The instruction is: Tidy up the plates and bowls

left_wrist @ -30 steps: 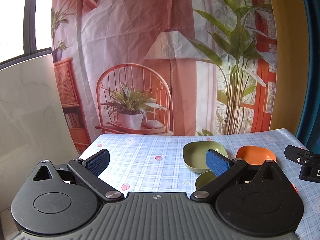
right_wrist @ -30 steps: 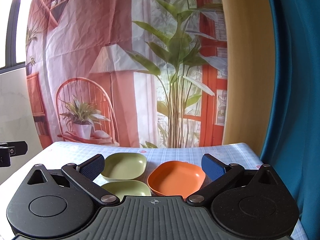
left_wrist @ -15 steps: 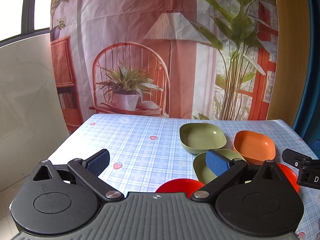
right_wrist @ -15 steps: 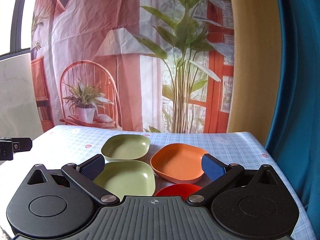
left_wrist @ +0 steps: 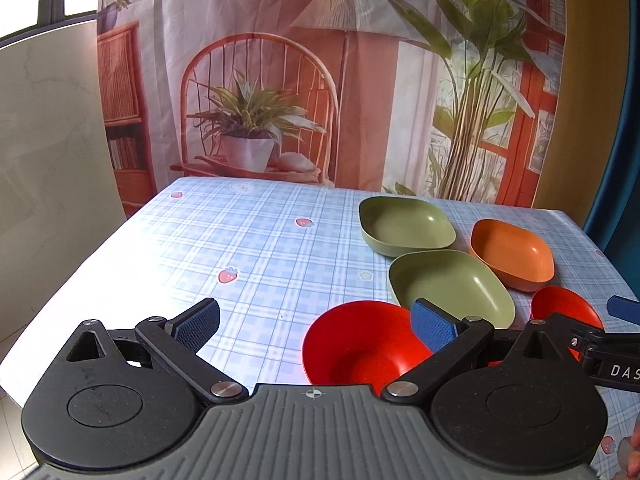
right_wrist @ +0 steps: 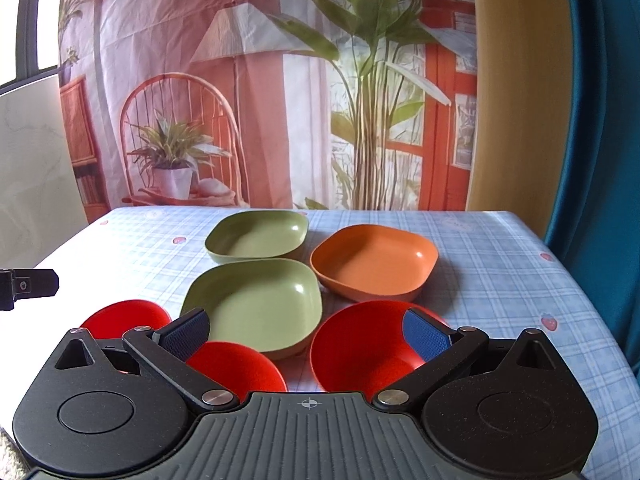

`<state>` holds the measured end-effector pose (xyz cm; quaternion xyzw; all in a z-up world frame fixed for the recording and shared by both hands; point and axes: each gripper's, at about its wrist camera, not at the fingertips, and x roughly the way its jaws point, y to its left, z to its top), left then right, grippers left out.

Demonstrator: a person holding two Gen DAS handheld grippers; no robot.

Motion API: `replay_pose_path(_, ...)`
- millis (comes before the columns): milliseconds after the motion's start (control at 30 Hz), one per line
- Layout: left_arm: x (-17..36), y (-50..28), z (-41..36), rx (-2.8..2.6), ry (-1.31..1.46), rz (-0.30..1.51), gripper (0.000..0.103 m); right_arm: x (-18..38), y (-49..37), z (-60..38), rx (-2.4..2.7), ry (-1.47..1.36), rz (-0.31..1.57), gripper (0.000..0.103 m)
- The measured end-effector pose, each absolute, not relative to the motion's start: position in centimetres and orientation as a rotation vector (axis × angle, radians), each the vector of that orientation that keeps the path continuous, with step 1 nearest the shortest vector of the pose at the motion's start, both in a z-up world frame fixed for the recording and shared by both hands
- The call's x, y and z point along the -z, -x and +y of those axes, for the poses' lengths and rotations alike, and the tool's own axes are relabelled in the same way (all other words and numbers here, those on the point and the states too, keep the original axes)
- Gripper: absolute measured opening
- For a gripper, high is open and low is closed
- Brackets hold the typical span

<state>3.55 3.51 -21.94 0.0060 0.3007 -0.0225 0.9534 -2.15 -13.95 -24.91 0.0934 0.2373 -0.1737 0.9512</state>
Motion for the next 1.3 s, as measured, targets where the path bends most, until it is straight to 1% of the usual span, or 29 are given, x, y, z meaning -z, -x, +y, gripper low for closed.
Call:
replay_pose_path(267,22.5,-2.9,2.8,0.114,-0.014,0.658,0.095,25.6,2.1,-12.9,0.308,-0.191,0.525,0.103)
replay_pose_path(433,22.6,-2.6,2.3,0.158,-0.018,0.674,0.088,25.3,2.4,-12.6,0.273,-0.181,0.531,0.103)
replay_pose_path(667,22.9,-2.8,2.7,0.165,0.007,0.687,0.084,25.6,2.6,-13.3,0.26,-0.215,0.525,0.103)
replay_pose_path(800,23.6,-3.1,2.1,0.202,0.016,0.722,0.074,26.2,2.5,-13.3,0.259,-0.229,0.539,0.103)
replay_pose_path(867,23.8,-3.2,1.9,0.228,0.022,0.74,0.067,26.4,2.3,-13.4,0.285,-0.23,0.563,0.103)
replay_pose_path(933,24.1,-3.2,1.5,0.254,0.014,0.754,0.057,26.7,2.3,-13.4,0.292,-0.23,0.574,0.102)
replay_pose_path(967,24.3,-3.2,1.3,0.266,0.009,0.759,0.056,26.8,2.4,-13.4,0.289,-0.233,0.577,0.102)
replay_pose_path(1067,24.6,-3.0,0.9,0.308,0.013,0.772,0.049,26.9,2.5,-13.3,0.274,-0.23,0.588,0.091)
replay_pose_path(1133,24.7,-2.8,0.5,0.341,0.014,0.779,0.037,27.1,2.6,-13.0,0.259,-0.223,0.6,0.082)
replay_pose_path(1167,24.7,-2.6,0.3,0.359,0.01,0.781,0.037,27.1,2.6,-12.8,0.25,-0.224,0.606,0.08)
replay_pose_path(1300,25.0,-2.5,-0.3,0.405,0.01,0.79,0.036,27.4,2.5,-12.6,0.233,-0.23,0.623,0.067)
